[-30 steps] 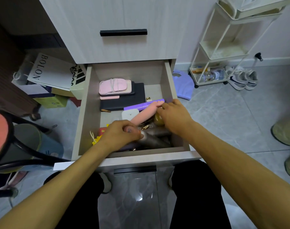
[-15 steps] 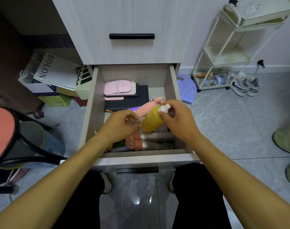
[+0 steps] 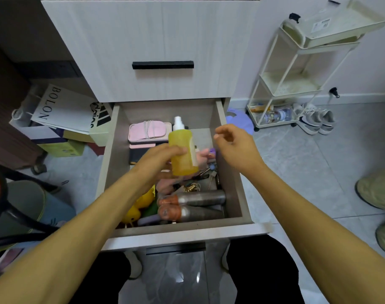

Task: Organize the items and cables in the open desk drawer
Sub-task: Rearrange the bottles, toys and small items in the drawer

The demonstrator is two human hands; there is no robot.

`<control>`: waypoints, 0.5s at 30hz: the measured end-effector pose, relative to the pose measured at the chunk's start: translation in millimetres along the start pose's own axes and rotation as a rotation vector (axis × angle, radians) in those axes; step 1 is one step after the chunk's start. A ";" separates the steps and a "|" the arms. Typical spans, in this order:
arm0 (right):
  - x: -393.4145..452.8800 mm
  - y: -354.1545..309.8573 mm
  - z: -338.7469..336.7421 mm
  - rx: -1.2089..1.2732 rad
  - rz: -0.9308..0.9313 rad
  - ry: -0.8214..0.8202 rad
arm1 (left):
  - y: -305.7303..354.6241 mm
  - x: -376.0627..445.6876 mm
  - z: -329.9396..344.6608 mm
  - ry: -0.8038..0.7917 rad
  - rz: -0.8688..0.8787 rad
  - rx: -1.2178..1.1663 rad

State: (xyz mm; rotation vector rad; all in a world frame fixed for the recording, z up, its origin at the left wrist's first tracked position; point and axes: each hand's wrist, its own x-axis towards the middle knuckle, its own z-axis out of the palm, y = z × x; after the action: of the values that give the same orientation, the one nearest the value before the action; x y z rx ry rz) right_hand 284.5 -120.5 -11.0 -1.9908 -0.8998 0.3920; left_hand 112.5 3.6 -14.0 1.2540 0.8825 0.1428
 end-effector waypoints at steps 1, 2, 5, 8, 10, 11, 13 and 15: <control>5.9 4.8 2.2 -0.112 -0.037 -0.030 | 1.1 2.9 -3.2 -0.022 -0.102 -0.104; 11.2 9.4 5.0 -0.210 -0.071 -0.074 | 2.0 5.8 -5.4 -0.037 -0.182 -0.158; 26.5 18.2 14.5 -0.461 -0.142 -0.184 | -4.7 22.1 -8.1 -0.020 -0.298 -0.096; 41.9 25.4 18.5 -0.575 -0.153 -0.189 | -9.6 41.6 -5.2 0.097 -0.273 -0.052; 49.4 31.6 21.7 -0.573 -0.154 -0.177 | -10.6 60.1 -3.6 0.170 -0.179 0.059; 53.2 36.0 23.8 -0.558 -0.163 -0.165 | -10.0 73.0 -1.3 0.202 -0.118 0.107; 53.9 44.0 28.8 -0.500 -0.222 -0.105 | -6.1 93.4 6.2 0.265 -0.007 0.154; 52.9 50.2 31.2 -0.413 -0.254 -0.025 | -0.4 112.6 17.3 0.282 0.062 0.144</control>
State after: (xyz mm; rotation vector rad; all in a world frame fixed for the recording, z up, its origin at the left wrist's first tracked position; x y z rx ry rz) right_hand 325.0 -80.6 -66.3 -2.2033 -1.3154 0.0885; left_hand 199.4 51.6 -70.0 1.4179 1.1118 0.3167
